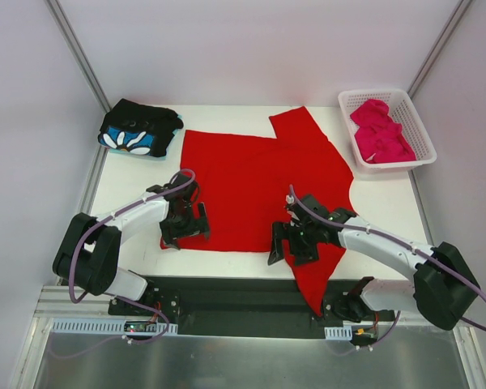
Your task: Fold and stack the t-shirts
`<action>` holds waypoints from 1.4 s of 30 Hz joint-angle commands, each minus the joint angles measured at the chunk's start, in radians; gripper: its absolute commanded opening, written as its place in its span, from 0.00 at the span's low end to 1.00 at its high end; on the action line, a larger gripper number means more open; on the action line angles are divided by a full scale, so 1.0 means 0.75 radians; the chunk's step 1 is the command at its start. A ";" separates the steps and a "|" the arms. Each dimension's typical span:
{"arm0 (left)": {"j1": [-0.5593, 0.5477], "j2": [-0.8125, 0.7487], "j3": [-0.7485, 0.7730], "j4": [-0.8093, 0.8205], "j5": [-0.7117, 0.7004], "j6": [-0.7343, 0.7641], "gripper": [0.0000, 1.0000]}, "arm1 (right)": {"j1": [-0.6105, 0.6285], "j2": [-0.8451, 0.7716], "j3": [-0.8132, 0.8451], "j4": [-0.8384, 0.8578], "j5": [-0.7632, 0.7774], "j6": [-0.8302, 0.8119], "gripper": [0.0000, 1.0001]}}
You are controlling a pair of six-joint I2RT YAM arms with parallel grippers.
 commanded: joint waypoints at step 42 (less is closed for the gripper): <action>-0.043 0.030 -0.020 0.009 0.024 -0.025 0.99 | -0.203 0.198 0.074 0.011 -0.009 -0.267 0.96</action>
